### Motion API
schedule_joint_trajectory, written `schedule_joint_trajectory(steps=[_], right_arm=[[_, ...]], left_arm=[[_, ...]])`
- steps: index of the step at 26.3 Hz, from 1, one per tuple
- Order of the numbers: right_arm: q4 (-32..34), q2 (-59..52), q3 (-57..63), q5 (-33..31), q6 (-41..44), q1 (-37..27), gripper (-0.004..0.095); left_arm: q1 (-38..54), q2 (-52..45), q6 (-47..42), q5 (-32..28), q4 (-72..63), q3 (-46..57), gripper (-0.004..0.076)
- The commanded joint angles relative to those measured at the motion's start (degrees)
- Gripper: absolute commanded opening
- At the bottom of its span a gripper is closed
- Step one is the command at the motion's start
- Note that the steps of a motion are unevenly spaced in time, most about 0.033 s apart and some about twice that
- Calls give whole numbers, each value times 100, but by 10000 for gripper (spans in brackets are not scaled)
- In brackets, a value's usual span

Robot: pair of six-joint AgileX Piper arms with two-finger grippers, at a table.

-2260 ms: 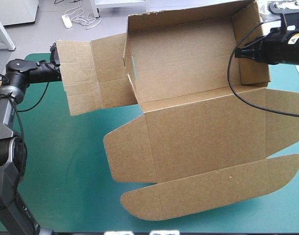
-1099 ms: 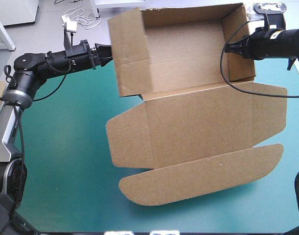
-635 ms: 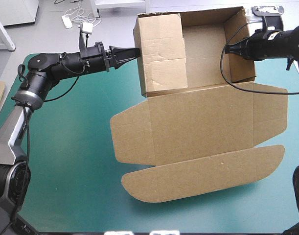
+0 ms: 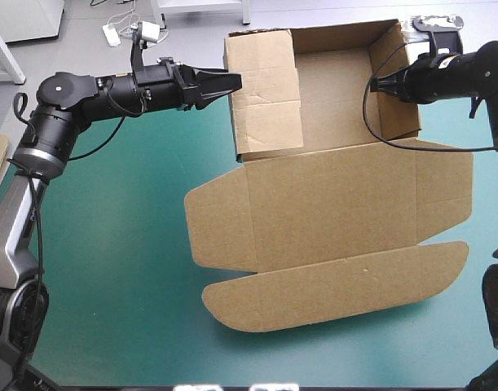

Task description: Fold the box

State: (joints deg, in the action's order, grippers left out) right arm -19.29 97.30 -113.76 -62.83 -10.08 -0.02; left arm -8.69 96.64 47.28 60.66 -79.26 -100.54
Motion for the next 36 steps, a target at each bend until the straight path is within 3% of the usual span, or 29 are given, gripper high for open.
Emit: schedule_joint_trajectory(steps=[1, 8, 17, 22, 28, 32, 36], right_arm=[[-244, -226, -175, 354, 48, 2, -17], [-232, -226, -175, 435, 172, 2, -16], [44, -214, -175, 446, 328, 423, -16], [670, -214, -175, 415, 734, 852, -15], [1157, -108, -164, 191, 1216, 1253, -15], [1234, 111, -164, -97, 1313, 1488, -15], [1717, 445, -164, -394, 1559, 1779, -15]], left_arm=[[-307, -328, -877, -366, 894, -736, 484], [-982, -328, -3080, -960, 3657, -905, 484], [-1627, -300, -4895, -1483, 5606, -905, 483], [-1755, -225, -5972, -1346, 6698, -905, 454], [-1755, -125, -6398, -915, 7175, -905, 393], [-1755, -45, -6680, -417, 7741, -905, 305], [-1755, 147, -6744, -14, 8121, -905, 89]])
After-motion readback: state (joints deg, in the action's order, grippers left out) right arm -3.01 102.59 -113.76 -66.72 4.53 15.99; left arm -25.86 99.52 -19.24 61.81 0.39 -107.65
